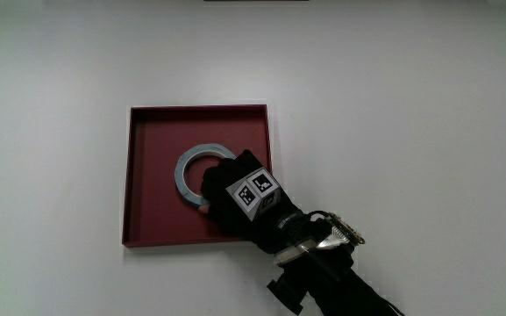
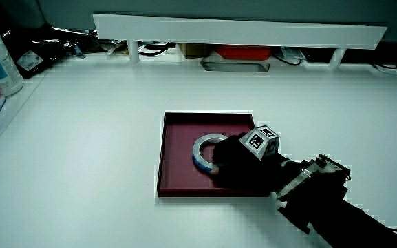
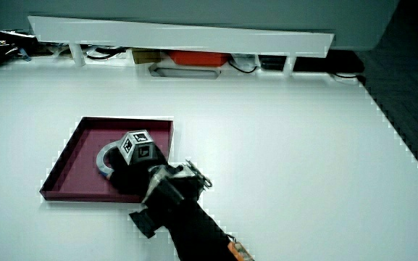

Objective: Place blue tape

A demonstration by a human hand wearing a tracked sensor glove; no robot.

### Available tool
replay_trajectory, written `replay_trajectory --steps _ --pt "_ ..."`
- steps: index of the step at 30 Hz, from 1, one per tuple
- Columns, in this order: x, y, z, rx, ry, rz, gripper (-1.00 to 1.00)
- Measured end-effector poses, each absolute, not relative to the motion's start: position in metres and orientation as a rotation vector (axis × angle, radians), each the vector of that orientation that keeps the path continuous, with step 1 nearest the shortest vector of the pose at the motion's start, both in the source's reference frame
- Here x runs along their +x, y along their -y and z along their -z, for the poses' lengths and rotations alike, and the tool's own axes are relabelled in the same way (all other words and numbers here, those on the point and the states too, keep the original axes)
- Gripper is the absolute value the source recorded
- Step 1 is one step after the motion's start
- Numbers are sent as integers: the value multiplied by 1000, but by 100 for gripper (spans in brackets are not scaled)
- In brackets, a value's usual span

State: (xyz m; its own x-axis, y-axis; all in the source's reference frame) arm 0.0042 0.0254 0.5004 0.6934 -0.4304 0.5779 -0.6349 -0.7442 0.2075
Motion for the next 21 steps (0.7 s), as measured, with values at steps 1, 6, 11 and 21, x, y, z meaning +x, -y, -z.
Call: replay_trajectory --steps 1,6,11,21 --pt "5 -26 -501 2500 822 -712 0" --pt "7 -25 -502 2497 803 -708 0" --pt "8 -24 -503 2487 801 -712 -13" --pt "10 -26 -503 2490 792 -726 -45"
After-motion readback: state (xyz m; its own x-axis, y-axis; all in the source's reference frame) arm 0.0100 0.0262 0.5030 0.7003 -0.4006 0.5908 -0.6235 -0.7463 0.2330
